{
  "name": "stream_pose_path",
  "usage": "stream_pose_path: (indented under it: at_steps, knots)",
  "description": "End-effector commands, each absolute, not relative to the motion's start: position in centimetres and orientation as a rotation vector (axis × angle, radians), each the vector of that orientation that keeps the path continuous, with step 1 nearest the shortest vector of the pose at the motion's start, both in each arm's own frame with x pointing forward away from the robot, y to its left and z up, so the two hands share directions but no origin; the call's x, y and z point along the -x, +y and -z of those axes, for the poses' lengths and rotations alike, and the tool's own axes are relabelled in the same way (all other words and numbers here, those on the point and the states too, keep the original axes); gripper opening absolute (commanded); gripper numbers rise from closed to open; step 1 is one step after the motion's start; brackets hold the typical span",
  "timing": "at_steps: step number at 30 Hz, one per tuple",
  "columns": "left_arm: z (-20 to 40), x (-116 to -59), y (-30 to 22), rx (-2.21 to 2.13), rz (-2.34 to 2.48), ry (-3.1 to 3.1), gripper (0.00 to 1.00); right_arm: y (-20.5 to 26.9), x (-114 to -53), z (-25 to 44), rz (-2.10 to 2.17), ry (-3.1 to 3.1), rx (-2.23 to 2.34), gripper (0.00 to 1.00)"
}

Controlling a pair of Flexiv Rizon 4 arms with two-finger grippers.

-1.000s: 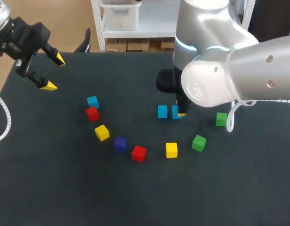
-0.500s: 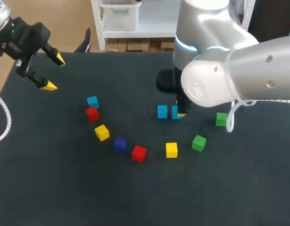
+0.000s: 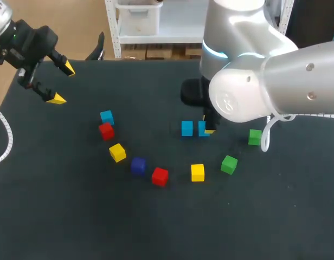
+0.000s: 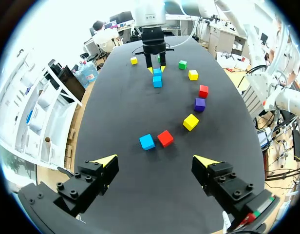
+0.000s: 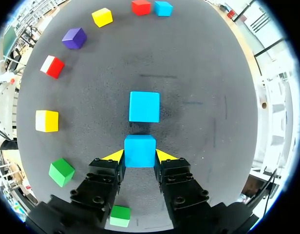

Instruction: Place the blue cubes, place green cubes on the blue cubes, place the yellow cubes on the green cubes, then place the red cubes on the yellow cubes, and place purple cube on the red cubes.

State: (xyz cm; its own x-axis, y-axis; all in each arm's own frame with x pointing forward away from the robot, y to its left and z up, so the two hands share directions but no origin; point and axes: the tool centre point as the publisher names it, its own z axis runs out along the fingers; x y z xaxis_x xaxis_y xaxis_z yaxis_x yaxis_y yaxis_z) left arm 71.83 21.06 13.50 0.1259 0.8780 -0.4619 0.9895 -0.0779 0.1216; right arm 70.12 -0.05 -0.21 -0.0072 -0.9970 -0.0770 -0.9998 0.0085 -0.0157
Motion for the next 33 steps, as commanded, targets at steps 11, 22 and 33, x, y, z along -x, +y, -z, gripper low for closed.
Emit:
stream_pose_path:
  at_steps: [11,22,33]
  knots:
    - [-13.47,-71.79,21.12,-2.011,0.377,1.799,1.00,-0.10,-70.34,0.34,-0.076,2.182,2.169,0.14]
    - [-13.47,-71.79,21.12,-2.011,0.377,1.799,1.00,0.10,-70.22,0.33,-0.080,2.177,2.174,0.15]
    - [-13.47,-71.79,21.12,-2.011,0.377,1.799,1.00,0.15,-70.18,0.33,-0.080,2.175,2.179,0.43]
